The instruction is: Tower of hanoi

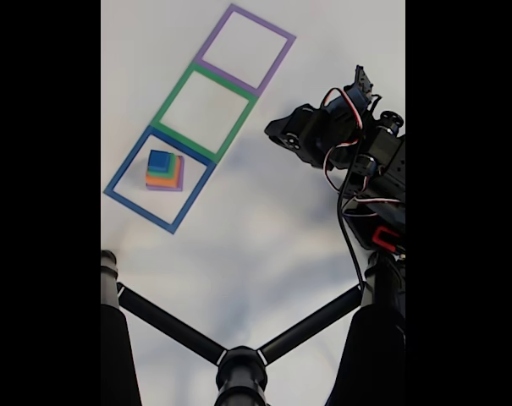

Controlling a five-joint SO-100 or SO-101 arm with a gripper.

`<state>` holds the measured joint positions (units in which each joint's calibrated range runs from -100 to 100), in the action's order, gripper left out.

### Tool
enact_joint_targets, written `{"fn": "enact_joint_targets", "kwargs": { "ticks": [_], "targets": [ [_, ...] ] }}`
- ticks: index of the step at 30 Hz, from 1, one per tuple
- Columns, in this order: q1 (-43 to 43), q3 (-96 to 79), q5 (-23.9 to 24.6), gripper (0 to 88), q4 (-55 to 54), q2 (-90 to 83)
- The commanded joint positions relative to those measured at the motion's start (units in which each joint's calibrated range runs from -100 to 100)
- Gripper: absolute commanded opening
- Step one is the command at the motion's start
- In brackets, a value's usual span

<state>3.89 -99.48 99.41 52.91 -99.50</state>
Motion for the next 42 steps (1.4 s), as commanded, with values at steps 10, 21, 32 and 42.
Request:
{"fn": "enact_joint_targets", "kwargs": {
  "ticks": [10,21,32,42],
  "targets": [
    [2.17,-0.52,0.59,0.0,0.23,-0.50],
    [-0.11,-0.52,0.59,0.3,0.23,-0.50],
    [-0.57,-0.52,0.59,0.1,0.23,-0.50],
    [-0.57,-0.52,0.59,0.1,0.23,-0.50]
  ]
}}
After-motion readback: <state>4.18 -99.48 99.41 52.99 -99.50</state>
